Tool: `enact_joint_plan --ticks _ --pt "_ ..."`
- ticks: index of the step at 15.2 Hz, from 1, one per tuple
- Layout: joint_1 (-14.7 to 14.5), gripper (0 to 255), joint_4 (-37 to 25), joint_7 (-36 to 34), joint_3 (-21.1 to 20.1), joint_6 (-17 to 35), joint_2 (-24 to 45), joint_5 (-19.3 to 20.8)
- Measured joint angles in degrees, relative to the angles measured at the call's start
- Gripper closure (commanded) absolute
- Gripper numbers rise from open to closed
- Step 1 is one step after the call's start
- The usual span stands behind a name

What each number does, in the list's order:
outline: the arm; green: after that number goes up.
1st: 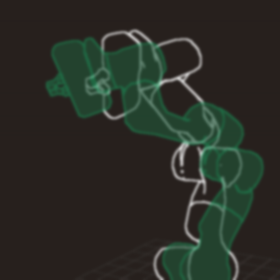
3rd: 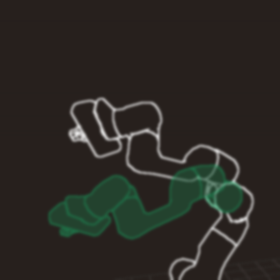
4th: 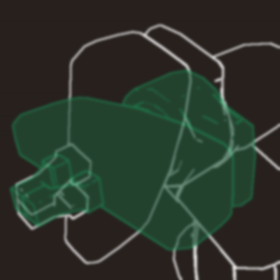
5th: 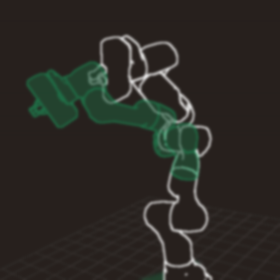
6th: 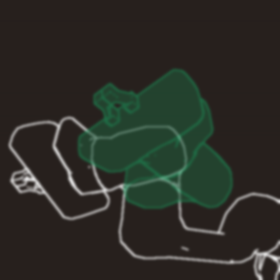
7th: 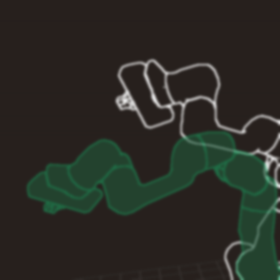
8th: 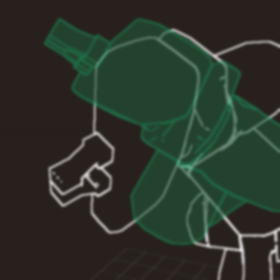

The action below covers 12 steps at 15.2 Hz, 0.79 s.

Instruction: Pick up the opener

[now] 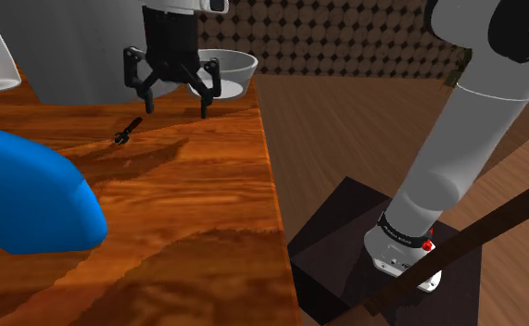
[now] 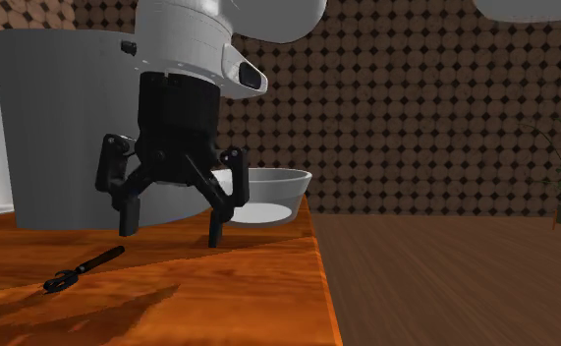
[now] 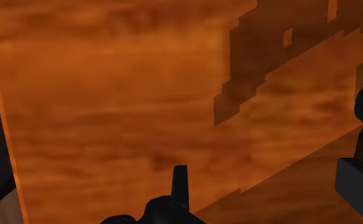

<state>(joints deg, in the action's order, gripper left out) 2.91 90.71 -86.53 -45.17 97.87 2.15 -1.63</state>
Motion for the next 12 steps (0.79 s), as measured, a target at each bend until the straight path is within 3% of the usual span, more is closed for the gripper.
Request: enact_joint_plan --ticks 2,7,12 --pt "-2.48 0 -5.87 -6.08 -1.08 -0.84 6.04 4.73" --pt "-12.43 0 -24.37 -17.23 0.19 -6.36 20.54 15.54" --pt "-12.11 0 -21.58 -18.31 0.53 -3.18 20.94 15.81"
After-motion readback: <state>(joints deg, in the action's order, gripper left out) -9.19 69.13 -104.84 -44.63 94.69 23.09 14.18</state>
